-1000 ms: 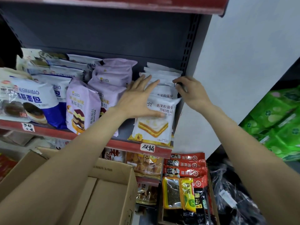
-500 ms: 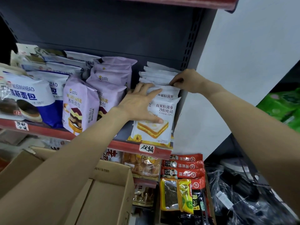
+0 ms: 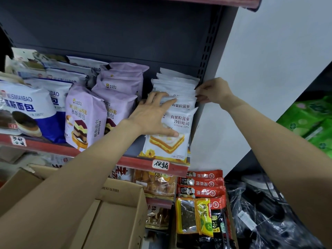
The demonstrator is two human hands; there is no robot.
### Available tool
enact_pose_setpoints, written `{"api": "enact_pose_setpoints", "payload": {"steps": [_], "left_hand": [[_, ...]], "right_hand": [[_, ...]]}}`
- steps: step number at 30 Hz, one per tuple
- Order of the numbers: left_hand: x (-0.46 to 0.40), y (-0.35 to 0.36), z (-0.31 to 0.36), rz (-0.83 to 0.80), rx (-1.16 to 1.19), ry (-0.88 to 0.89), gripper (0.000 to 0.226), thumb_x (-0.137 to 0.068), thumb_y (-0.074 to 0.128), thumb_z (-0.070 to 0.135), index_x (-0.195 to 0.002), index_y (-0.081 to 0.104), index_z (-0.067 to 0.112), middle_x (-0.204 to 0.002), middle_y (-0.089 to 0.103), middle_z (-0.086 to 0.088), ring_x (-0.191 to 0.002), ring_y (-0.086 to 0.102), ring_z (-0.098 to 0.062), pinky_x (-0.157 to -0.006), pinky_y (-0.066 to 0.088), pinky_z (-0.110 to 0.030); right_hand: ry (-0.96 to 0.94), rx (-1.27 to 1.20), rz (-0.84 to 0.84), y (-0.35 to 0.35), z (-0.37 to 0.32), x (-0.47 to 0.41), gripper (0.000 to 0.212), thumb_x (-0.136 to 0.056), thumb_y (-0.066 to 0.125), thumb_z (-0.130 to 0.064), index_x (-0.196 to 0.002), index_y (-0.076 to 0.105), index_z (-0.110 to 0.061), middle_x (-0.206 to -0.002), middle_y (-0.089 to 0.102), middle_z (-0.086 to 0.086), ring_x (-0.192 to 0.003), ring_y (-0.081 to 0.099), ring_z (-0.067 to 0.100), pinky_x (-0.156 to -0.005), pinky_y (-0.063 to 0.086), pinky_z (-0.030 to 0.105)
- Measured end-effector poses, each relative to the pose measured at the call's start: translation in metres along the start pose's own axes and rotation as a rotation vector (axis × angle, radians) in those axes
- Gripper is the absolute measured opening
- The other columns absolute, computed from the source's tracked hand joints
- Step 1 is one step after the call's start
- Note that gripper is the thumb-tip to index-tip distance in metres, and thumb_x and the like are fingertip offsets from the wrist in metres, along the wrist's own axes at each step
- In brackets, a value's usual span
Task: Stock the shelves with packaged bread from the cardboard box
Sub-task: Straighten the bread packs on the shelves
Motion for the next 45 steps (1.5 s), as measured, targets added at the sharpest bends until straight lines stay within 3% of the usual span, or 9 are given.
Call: {"api": "enact_pose_setpoints", "payload": {"steps": [9, 12, 19, 22, 25, 29, 34, 38, 45], "left_hand": [[-0.004, 0.0, 0.004, -0.062, -0.104, 0.012, 0.116, -0.059, 0.058, 0.083, -0.151, 0.012, 0.029, -0.158, -0.001, 0.001, -0.145, -0.006, -0.023, -0.115, -0.004, -0.058], [-0.007, 0.004, 0.006, -0.075, -0.121, 0.014, 0.121, -0.056, 0.057, 0.086, -0.151, 0.008, 0.028, -0.159, -0.008, -0.001, -0.146, -0.012, -0.025, -0.115, -0.005, -0.059], [-0.009, 0.006, 0.006, -0.088, -0.036, 0.022, 0.118, -0.058, 0.061, 0.082, -0.15, 0.006, 0.032, -0.158, -0.013, 0.0, -0.145, -0.018, -0.023, -0.117, 0.002, -0.056], [-0.007, 0.005, 0.007, -0.055, -0.055, 0.015, 0.12, -0.059, 0.061, 0.081, -0.151, 0.003, 0.031, -0.158, -0.02, -0.004, -0.143, -0.025, -0.026, -0.114, -0.006, -0.053], [0.0, 0.003, 0.005, 0.054, 0.026, -0.018, 0.126, -0.057, 0.065, 0.079, -0.153, 0.003, 0.025, -0.155, -0.028, -0.006, -0.14, -0.03, -0.031, -0.115, -0.003, -0.052], [0.023, 0.008, -0.004, 0.232, 0.329, -0.144, 0.127, -0.056, 0.076, 0.068, -0.151, 0.001, 0.03, -0.156, -0.023, -0.008, -0.144, -0.017, -0.034, -0.118, 0.004, -0.049], [0.038, 0.023, -0.01, 0.179, 0.758, -0.273, 0.132, -0.057, 0.085, 0.051, -0.142, -0.017, 0.05, -0.159, -0.011, -0.005, -0.145, 0.016, -0.027, -0.11, 0.027, -0.037], [0.034, 0.028, -0.018, 0.181, 0.865, -0.28, 0.131, -0.056, 0.087, 0.048, -0.145, -0.009, 0.049, -0.159, 0.007, 0.0, -0.144, 0.02, -0.019, -0.103, 0.026, -0.027], [0.031, 0.03, -0.009, 0.123, 0.802, -0.292, 0.128, -0.057, 0.084, 0.053, -0.147, -0.007, 0.045, -0.159, 0.004, -0.002, -0.143, 0.024, -0.025, -0.108, 0.029, -0.037]], "right_hand": [[-0.046, 0.022, 0.136, 0.005, 0.003, 0.005, 0.026, -0.085, 0.052, -0.009, -0.064, 0.059, -0.022, -0.064, 0.066, -0.001, -0.054, 0.065, 0.008, -0.075, 0.054, 0.033], [-0.137, 0.222, 0.185, 0.002, -0.006, 0.01, 0.019, -0.086, 0.051, -0.015, -0.072, 0.061, -0.023, -0.071, 0.07, 0.0, -0.067, 0.067, 0.014, -0.067, 0.046, 0.021], [-0.47, 0.419, 0.242, 0.005, -0.034, 0.02, 0.022, -0.088, 0.055, -0.011, -0.11, 0.06, -0.008, -0.109, 0.064, 0.01, -0.088, 0.062, 0.032, -0.077, 0.049, 0.037], [-0.646, 0.603, 0.056, 0.031, -0.046, 0.007, 0.029, -0.09, 0.058, -0.03, -0.115, 0.061, -0.015, -0.138, 0.046, 0.012, -0.125, 0.044, 0.038, -0.103, 0.037, 0.042], [-0.472, 0.704, -0.252, 0.061, -0.033, -0.012, 0.052, -0.09, 0.033, -0.064, -0.134, 0.044, -0.039, -0.157, 0.018, 0.0, -0.146, 0.007, 0.03, -0.116, 0.01, 0.054], [-0.479, 0.827, -0.312, 0.075, -0.025, -0.009, 0.052, -0.101, 0.024, -0.045, -0.148, 0.028, -0.023, -0.157, 0.021, 0.003, -0.146, 0.01, 0.025, -0.118, 0.004, 0.048], [-0.374, 0.744, -0.242, 0.064, -0.034, -0.015, 0.064, -0.092, 0.015, -0.063, -0.132, 0.051, -0.027, -0.146, 0.036, -0.007, -0.136, 0.026, 0.025, -0.112, 0.023, 0.045], [-0.286, 0.738, -0.239, 0.061, -0.039, -0.023, 0.046, -0.1, 0.024, -0.046, -0.138, 0.044, -0.029, -0.149, 0.034, -0.013, -0.136, 0.024, 0.019, -0.11, 0.015, 0.04], [-0.364, 0.902, -0.188, 0.046, -0.04, -0.014, 0.044, -0.099, 0.021, -0.045, -0.131, 0.049, -0.032, -0.14, 0.043, -0.02, -0.13, 0.025, 0.009, -0.108, 0.012, 0.043]]}}
Point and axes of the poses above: each hand's wrist, its own x-axis away from the middle knuckle, its own y-axis out of the palm, z = x × y, the point moved 8 cm from there along -x, towards the middle knuckle
